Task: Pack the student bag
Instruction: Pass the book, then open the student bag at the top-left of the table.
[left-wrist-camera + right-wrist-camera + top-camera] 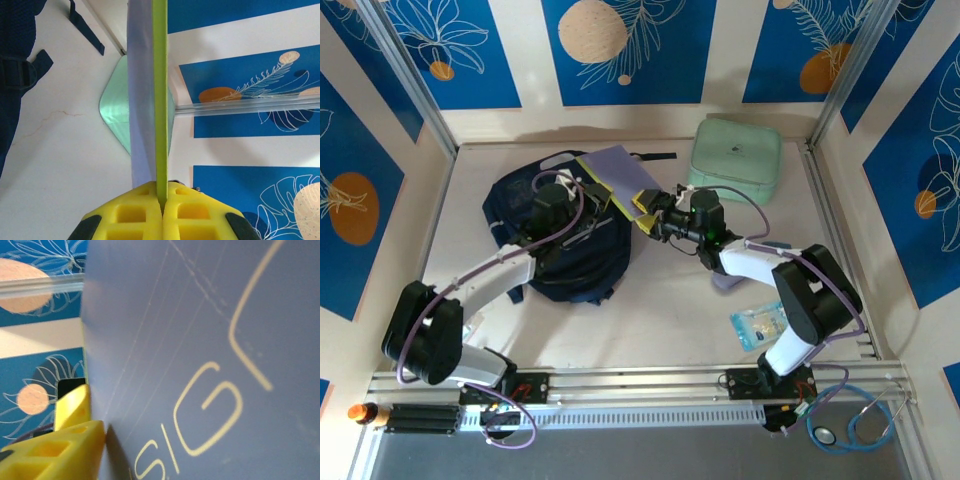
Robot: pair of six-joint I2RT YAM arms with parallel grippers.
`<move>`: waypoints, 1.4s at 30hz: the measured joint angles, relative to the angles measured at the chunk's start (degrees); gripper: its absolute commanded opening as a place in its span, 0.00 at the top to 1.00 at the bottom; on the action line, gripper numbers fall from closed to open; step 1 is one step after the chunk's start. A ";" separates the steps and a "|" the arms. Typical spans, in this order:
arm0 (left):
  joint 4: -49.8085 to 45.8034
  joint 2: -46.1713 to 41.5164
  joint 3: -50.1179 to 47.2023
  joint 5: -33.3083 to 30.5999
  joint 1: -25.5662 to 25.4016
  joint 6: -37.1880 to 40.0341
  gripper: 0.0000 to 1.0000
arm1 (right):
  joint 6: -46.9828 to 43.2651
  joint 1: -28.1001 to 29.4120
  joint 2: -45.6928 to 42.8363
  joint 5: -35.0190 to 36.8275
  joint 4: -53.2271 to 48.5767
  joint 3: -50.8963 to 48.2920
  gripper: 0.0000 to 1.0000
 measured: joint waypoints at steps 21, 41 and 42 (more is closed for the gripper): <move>-3.61 0.52 0.02 1.33 1.05 3.10 0.29 | -2.14 -4.92 -4.33 -0.04 0.48 -4.28 1.00; -58.64 6.80 24.04 -4.68 0.85 68.13 0.00 | -29.38 -13.79 -28.81 10.08 -43.17 -3.87 1.00; -60.85 8.13 24.44 -6.62 0.37 70.69 0.00 | -29.68 -13.88 -28.81 10.36 -43.98 -3.87 1.00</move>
